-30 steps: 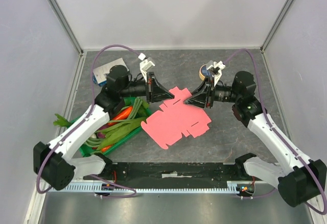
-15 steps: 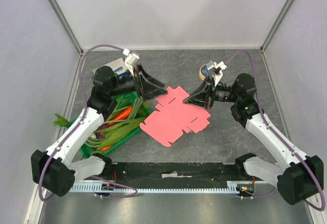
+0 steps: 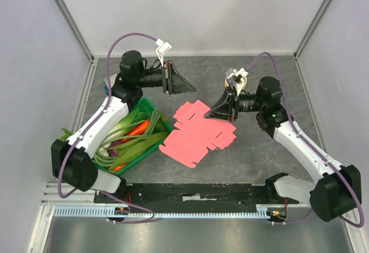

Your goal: Fold the paper box

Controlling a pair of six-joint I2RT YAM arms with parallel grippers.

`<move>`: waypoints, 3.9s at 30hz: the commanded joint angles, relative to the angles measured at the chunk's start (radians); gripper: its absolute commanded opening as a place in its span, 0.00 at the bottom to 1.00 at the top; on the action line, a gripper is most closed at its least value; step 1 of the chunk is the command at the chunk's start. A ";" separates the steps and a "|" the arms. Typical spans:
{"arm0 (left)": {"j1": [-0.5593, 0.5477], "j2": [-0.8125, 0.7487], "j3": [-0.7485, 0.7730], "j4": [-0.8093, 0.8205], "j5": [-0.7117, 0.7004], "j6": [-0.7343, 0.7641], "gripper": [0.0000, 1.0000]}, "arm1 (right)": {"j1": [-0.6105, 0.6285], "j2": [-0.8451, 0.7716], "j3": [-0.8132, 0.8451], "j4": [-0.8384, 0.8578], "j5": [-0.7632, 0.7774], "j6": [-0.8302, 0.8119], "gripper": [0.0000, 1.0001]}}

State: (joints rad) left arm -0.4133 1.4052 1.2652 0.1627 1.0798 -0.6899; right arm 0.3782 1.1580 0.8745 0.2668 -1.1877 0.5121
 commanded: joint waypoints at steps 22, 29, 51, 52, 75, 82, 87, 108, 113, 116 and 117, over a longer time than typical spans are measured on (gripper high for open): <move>-0.101 0.040 0.092 -0.264 0.196 0.276 0.17 | 0.022 0.006 0.057 -0.017 -0.020 -0.038 0.00; -0.130 0.026 0.092 -0.272 0.193 0.293 0.29 | 0.022 0.009 0.064 -0.021 -0.016 -0.038 0.00; -0.124 -0.057 0.100 -0.420 0.086 0.403 0.45 | 0.024 0.009 0.067 -0.064 0.020 -0.064 0.00; -0.124 -0.058 0.099 -0.425 0.092 0.415 0.45 | 0.024 0.011 0.069 -0.063 0.022 -0.064 0.00; -0.104 -0.086 0.082 -0.304 0.068 0.304 0.54 | 0.025 -0.006 0.075 -0.087 0.011 -0.073 0.00; -0.039 -0.071 0.062 -0.354 0.026 0.332 0.29 | 0.025 -0.011 0.081 -0.089 0.008 -0.073 0.00; -0.041 -0.052 0.053 -0.361 0.002 0.346 0.26 | 0.025 -0.011 0.084 -0.087 0.002 -0.070 0.00; -0.151 -0.020 0.109 -0.396 0.094 0.417 0.30 | 0.033 0.002 0.090 -0.067 0.004 -0.052 0.00; -0.176 -0.005 0.114 -0.396 0.107 0.426 0.32 | 0.036 -0.001 0.089 -0.069 0.002 -0.052 0.00; -0.188 0.000 0.114 -0.396 0.127 0.434 0.33 | 0.036 -0.001 0.090 -0.067 0.003 -0.050 0.00; -0.193 0.000 0.117 -0.400 0.132 0.438 0.33 | 0.037 -0.001 0.090 -0.066 0.003 -0.049 0.00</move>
State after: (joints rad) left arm -0.5640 1.4033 1.3376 -0.2359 1.1069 -0.2913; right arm 0.4168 1.1679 0.9180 0.1677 -1.2312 0.4534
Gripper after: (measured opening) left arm 0.321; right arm 0.011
